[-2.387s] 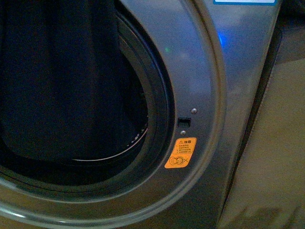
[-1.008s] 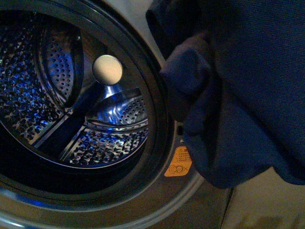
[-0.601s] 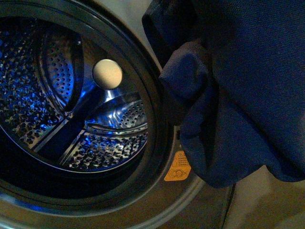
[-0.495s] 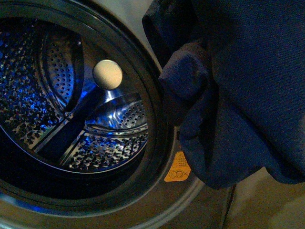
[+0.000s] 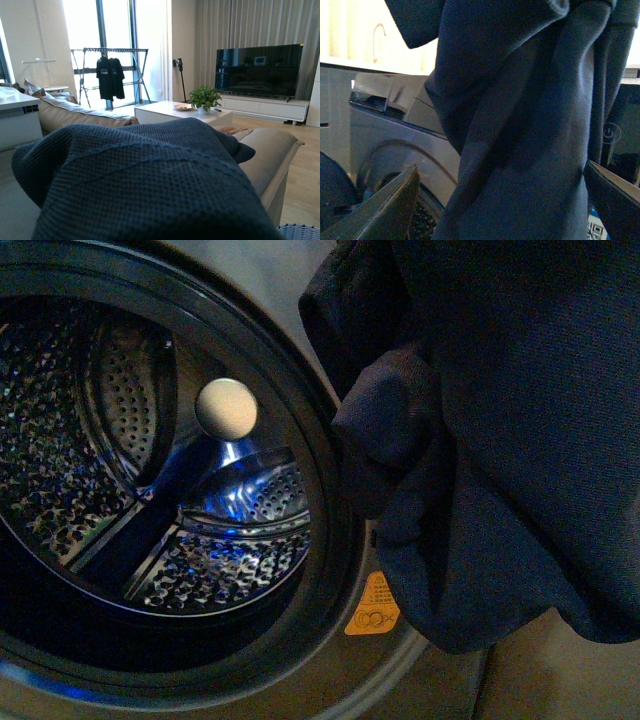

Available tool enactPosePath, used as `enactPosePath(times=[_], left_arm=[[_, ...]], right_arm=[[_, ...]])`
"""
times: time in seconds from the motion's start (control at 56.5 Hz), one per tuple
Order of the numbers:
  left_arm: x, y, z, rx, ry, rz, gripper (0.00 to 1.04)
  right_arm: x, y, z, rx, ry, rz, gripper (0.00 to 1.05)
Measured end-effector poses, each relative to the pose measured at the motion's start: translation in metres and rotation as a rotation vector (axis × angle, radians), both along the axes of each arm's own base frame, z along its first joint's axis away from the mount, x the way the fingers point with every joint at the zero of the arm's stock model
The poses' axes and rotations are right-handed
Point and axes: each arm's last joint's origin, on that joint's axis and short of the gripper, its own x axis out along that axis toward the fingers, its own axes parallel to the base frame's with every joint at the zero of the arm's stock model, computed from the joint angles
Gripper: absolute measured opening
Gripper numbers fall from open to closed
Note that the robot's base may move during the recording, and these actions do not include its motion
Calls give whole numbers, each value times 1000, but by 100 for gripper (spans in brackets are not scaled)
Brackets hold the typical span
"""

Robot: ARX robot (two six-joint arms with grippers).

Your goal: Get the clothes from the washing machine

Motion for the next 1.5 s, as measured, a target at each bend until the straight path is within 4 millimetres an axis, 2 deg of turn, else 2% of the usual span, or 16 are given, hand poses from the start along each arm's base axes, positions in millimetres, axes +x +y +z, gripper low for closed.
enactPosePath(times=[0.318, 0.601, 0.973, 1.309, 1.362, 1.503], left_arm=[[0, 0, 0, 0, 0, 0, 16], [0, 0, 0, 0, 0, 0, 16], [0, 0, 0, 0, 0, 0, 16], [0, 0, 0, -2, 1, 8, 16], [0, 0, 0, -2, 1, 8, 16], [0, 1, 0, -2, 1, 8, 16]], right_arm=[[26, 36, 17, 26, -61, -223, 97], [39, 45, 16, 71, -75, -384, 97], [55, 57, 9, 42, -37, -352, 97], [64, 77, 14, 42, 51, -202, 97], [64, 79, 14, 50, 57, -200, 94], [64, 79, 14, 71, 49, -224, 75]])
